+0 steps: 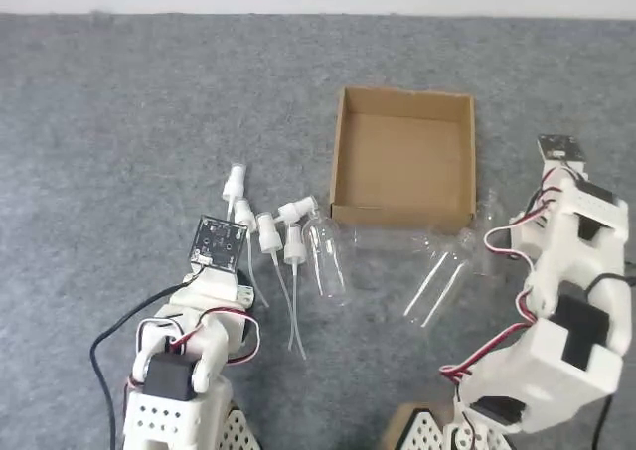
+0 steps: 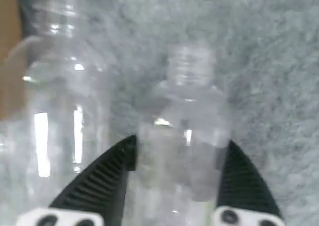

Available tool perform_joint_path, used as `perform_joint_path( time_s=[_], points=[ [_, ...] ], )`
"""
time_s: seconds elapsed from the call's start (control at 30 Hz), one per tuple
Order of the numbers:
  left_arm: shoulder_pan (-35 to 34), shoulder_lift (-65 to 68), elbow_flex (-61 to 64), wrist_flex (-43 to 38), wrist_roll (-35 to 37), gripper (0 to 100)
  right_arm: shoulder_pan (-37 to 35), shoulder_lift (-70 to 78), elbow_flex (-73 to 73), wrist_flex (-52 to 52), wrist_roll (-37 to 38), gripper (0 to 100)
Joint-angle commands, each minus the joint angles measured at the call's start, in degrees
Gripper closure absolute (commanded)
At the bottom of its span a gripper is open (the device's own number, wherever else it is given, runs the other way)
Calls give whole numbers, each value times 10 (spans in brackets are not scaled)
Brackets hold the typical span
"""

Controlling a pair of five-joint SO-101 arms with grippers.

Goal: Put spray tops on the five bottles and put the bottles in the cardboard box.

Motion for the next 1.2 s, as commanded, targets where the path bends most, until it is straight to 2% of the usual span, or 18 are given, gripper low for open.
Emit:
perform_joint_path(
  time_s=[0.0, 0.07, 0.2, 0.27, 0.37, 0.5, 0.6, 0.7, 0.8, 0.9, 1.17],
  points=[
    [-6, -8, -6, -16, -11, 987, 36, -5, -29, -7, 71, 959],
    [-41, -8, -6, -50, -63, 987, 57, -5, -28, -5, 102, 980],
    [-149, -8, -9, -140, -224, 987, 104, -5, -27, -4, 152, 987],
    [-178, -7, -30, -154, -262, 987, 121, -6, -24, 10, 193, 989],
    [-189, -3, -109, -127, -268, 987, 135, -6, -11, 29, 245, 989],
    [-189, 62, -277, -55, -267, 987, 150, -6, -7, 29, 251, 989],
    [-189, 215, -425, 5, -267, 987, 158, -6, -7, 29, 253, 989],
    [-185, 414, -582, 98, -265, 979, 163, -6, -6, 29, 253, 989],
    [-170, 597, -694, 161, -262, 898, 167, -6, -4, 32, 274, 989],
    [-162, 738, -756, 149, -228, 828, 167, -7, 16, 29, 301, 989],
    [-126, 971, -830, 18, -135, 830, 172, -7, 48, -22, 306, 989]
  ],
)
